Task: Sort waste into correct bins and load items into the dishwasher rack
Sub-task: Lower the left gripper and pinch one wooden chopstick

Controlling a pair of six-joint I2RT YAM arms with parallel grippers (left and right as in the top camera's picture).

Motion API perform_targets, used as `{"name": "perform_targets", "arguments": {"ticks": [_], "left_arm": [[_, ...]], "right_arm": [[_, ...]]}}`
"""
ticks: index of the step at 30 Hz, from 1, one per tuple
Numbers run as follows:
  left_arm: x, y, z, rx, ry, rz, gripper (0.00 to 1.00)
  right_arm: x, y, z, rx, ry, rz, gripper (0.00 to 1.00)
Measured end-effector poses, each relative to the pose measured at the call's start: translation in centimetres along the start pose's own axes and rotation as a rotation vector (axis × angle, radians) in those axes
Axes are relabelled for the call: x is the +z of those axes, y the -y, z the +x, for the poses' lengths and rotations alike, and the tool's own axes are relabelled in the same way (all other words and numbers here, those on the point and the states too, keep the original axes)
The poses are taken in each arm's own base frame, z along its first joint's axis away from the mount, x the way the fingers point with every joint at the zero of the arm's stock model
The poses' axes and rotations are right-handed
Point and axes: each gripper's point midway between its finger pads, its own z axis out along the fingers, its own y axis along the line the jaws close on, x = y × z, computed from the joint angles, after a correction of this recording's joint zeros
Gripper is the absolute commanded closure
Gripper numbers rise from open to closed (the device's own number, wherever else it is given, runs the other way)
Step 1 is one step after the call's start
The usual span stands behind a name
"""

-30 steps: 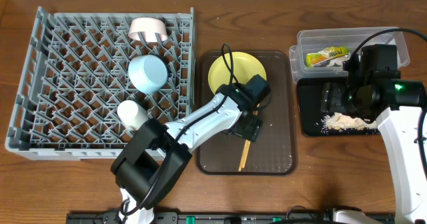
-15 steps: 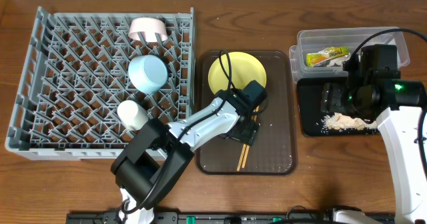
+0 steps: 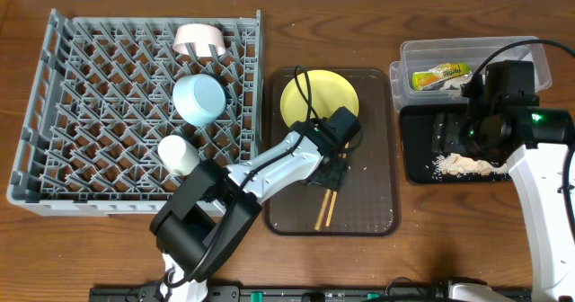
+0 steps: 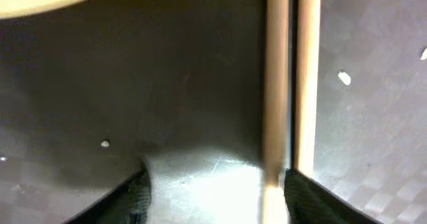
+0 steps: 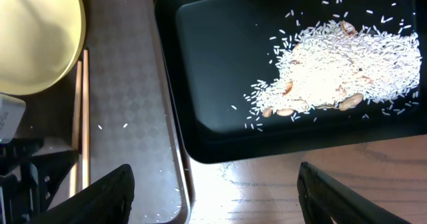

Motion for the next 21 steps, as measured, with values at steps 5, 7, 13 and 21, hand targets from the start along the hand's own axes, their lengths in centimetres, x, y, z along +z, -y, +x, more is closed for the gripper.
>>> {"name": "perform_targets", "arguments": {"ticks": [5,7,13,21], "left_arm": [[0.2,1.0,0.3,0.029,0.004,0.007,0.67],[0.3,1.7,0.5,0.045,0.008,0.011,0.76],[0.4,2.7,0.9,0.076,0.011,0.013,0.81],[0.4,2.5,0.9,0.073,0.012,0.004,0.94]], "right_arm": [[0.0,0.0,0.0,0.000,0.000,0.000,0.24],[0.0,0.0,0.0,0.000,-0.001,0.000,0.24],[0.0,0.0,0.0,0.000,-0.001,0.000,0.24],[0.0,0.0,0.1,0.000,-0.002,0.000,0.24]]}}
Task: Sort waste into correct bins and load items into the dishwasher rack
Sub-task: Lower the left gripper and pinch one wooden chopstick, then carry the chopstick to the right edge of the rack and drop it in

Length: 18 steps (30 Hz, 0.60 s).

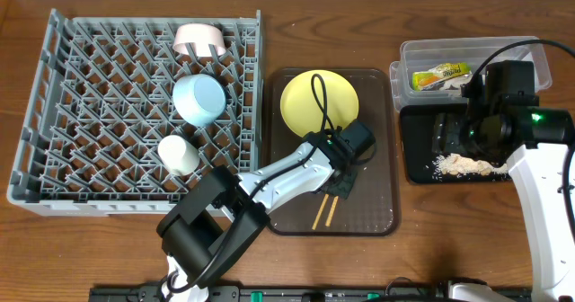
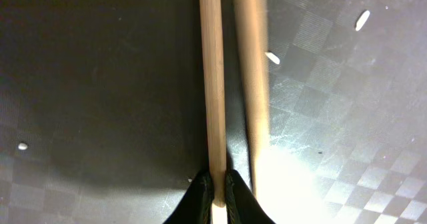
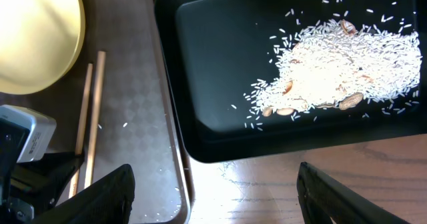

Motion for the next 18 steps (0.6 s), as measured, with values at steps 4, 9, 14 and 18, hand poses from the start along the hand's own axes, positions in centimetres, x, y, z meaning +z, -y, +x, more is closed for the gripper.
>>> {"name": "perform_targets", "arguments": {"ticks": [4,9,14,18], "left_arm": [[0.0,-0.2,-0.1,0.003,0.005,-0.012,0.94],[-0.2,-1.1,0.7,0.009,-0.026,-0.056,0.94],[-1.5,-1.9,2.0,0.035,-0.073,-0.093,0.94],[-4.6,-1.7,1.8,0.053,-0.026,-0.078,0.94]], "right_arm": [[0.0,0.0,0.0,-0.001,-0.001,0.000,0.24],[0.0,0.0,0.0,-0.004,-0.001,0.000,0.25],[0.0,0.0,0.1,-0.006,-0.003,0.001,0.24],[0.0,0.0,0.1,-0.006,-0.004,0.001,0.24]]}}
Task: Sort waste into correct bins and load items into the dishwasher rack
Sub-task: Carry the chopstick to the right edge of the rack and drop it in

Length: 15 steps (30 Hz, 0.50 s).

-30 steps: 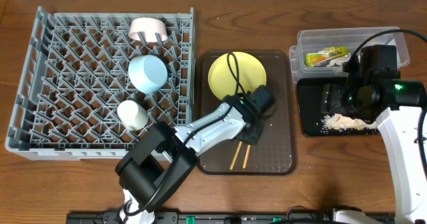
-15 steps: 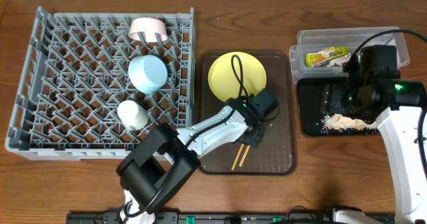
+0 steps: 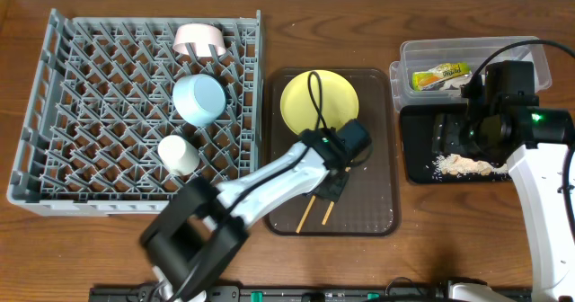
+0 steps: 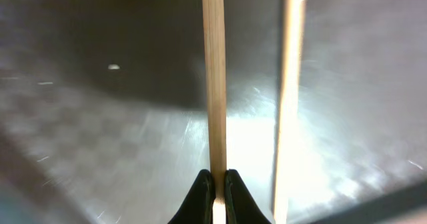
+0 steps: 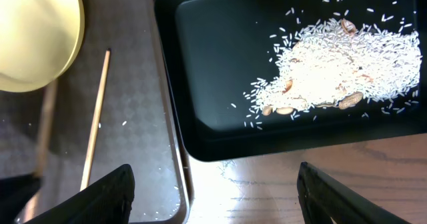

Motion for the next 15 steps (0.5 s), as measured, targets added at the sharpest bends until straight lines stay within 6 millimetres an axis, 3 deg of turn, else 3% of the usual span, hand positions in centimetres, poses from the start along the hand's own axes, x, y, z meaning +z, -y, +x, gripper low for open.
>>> {"name": "perform_targets", "arguments": {"ticks": [4,7,10,15], "left_arm": [[-4.6,0.1,-1.3,0.021,0.124,0.041,0.94],[-7.7,-1.3,-2.4,-0.008,0.221,0.042,0.94],[-9.9,-4.9,-3.6,-0.076,0.303,-0.008,0.94],[-11.0,-11.4,-5.1,-0.194,0.355,-0.099,0.94]], "right_arm": [[0.0,0.0,0.0,0.000,0.000,0.000,0.24],[0.0,0.0,0.0,0.000,0.000,0.000,0.24],[0.0,0.0,0.0,0.000,0.000,0.000,0.24],[0.0,0.0,0.0,0.000,0.000,0.000,0.24]]}}
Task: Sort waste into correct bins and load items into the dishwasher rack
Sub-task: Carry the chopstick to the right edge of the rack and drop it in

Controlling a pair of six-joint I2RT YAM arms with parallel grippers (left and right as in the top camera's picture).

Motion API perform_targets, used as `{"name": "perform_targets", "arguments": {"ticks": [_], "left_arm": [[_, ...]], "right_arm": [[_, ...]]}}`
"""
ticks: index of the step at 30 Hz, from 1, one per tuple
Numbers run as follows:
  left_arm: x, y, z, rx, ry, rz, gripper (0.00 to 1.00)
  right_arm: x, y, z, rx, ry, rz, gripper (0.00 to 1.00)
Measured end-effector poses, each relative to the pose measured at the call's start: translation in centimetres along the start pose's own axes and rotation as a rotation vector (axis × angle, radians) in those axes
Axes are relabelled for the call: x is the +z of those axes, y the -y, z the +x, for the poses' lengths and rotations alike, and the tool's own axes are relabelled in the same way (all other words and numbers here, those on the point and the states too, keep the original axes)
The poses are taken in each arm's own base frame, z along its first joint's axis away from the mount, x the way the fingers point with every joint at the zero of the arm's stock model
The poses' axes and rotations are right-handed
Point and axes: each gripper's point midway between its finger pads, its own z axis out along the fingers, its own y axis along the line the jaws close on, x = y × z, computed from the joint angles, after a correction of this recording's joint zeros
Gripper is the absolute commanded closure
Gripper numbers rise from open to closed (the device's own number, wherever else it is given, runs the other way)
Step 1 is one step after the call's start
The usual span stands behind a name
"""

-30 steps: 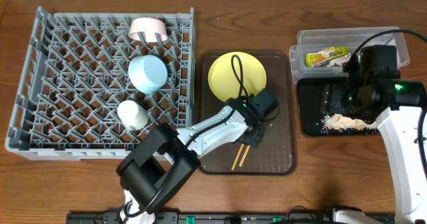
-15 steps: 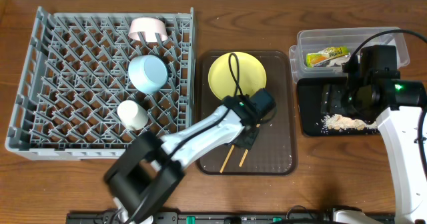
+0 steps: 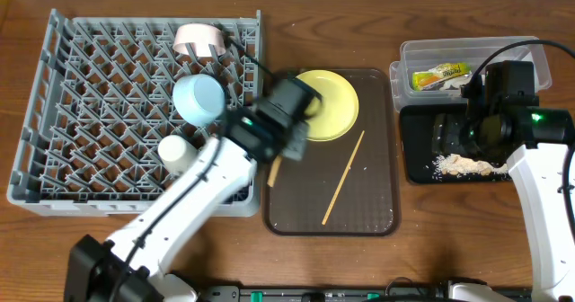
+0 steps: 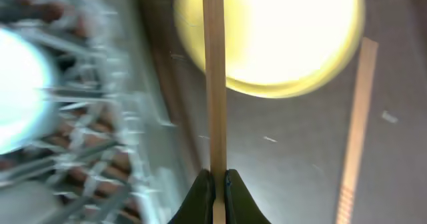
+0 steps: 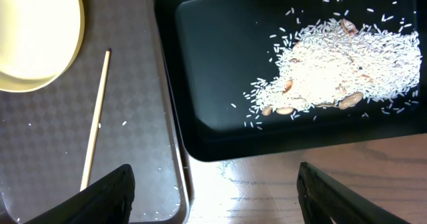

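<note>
My left gripper [image 3: 280,131] is shut on one wooden chopstick [image 4: 214,84], held above the left edge of the brown tray [image 3: 377,212], right beside the grey dishwasher rack [image 3: 54,172]. The second chopstick [image 3: 344,178] lies slanted on the tray, below the yellow plate [image 3: 331,104]. In the left wrist view the held stick runs straight up from the left gripper [image 4: 214,187] across the plate [image 4: 280,31]. My right gripper [image 5: 213,201] is open above the black tray of rice and peanuts [image 5: 333,71], with nothing between its fingers.
The rack holds a pink bowl [image 3: 199,39], a blue cup [image 3: 198,98] and a white cup [image 3: 178,154]. A clear bin [image 3: 517,52] with a yellow-green wrapper [image 3: 440,75] stands at the back right, behind the black tray [image 3: 418,163].
My left gripper has moved up and left with its chopstick, from the tray's middle to the tray's left edge by the rack. The other chopstick stays on the tray. The right arm is unmoved.
First my left gripper stood open over two chopsticks lying side by side on the tray. Then it was shut on one of them. Then that stick was apart from its mate, and now it is held at the rack's edge. The right gripper stayed open.
</note>
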Motion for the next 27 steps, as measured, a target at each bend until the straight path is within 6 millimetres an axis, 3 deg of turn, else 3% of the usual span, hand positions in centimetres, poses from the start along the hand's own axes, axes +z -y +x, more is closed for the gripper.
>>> {"name": "perform_targets", "arguments": {"ticks": [5,9,19,20,22,27], "left_arm": [[0.5,-5.2,-1.5,-0.108,0.026,-0.072,0.94],[1.4,-7.4,-2.0,-0.158,0.026,-0.098,0.94],[7.5,-7.8,-0.7,-0.144,-0.086,-0.128,0.93],[7.8,-7.9,-0.6,-0.144,-0.090,-0.133,0.90],[8.0,-8.0,-0.6,-0.134,-0.091,-0.143,0.73],[7.5,-8.7,-0.9,-0.112,-0.075,-0.172,0.64]], "right_arm": [[0.0,0.0,0.0,0.000,0.000,0.000,0.24],[0.0,0.0,0.0,0.000,0.000,0.000,0.25],[0.0,0.0,0.0,0.000,0.000,0.000,0.24],[0.0,0.0,0.0,0.000,0.000,0.000,0.24],[0.0,0.0,0.0,0.000,-0.001,0.000,0.24],[0.0,0.0,0.0,0.000,0.000,0.000,0.24]]}}
